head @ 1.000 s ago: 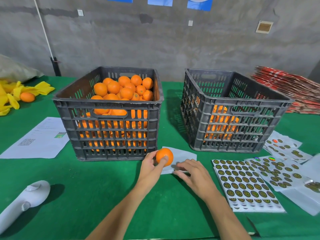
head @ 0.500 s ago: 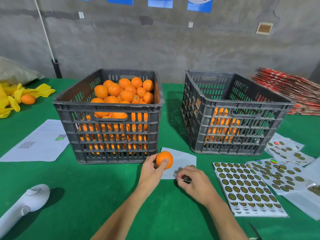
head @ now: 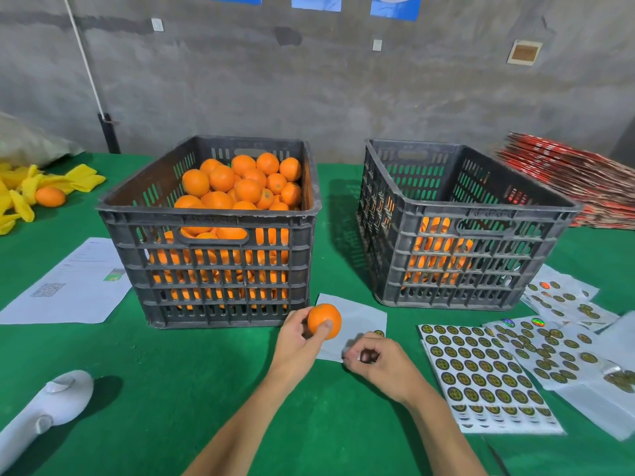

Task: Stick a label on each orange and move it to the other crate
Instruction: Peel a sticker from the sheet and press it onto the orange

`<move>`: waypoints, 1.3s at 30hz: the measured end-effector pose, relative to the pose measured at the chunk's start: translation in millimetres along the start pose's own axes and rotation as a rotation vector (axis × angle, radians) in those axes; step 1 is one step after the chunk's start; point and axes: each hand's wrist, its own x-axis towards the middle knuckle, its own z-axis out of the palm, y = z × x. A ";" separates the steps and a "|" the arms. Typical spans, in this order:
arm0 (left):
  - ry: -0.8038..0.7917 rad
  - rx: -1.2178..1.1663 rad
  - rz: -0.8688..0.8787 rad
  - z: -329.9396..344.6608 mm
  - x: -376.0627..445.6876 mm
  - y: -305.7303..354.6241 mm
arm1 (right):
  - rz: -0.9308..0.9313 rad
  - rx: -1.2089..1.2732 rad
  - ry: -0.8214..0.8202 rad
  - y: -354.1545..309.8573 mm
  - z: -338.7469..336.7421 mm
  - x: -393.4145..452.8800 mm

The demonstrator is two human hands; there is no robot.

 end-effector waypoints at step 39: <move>0.002 0.006 0.047 1.7 3.5 -7.3 | 0.205 -0.005 -0.028 -7.2 -2.0 15.9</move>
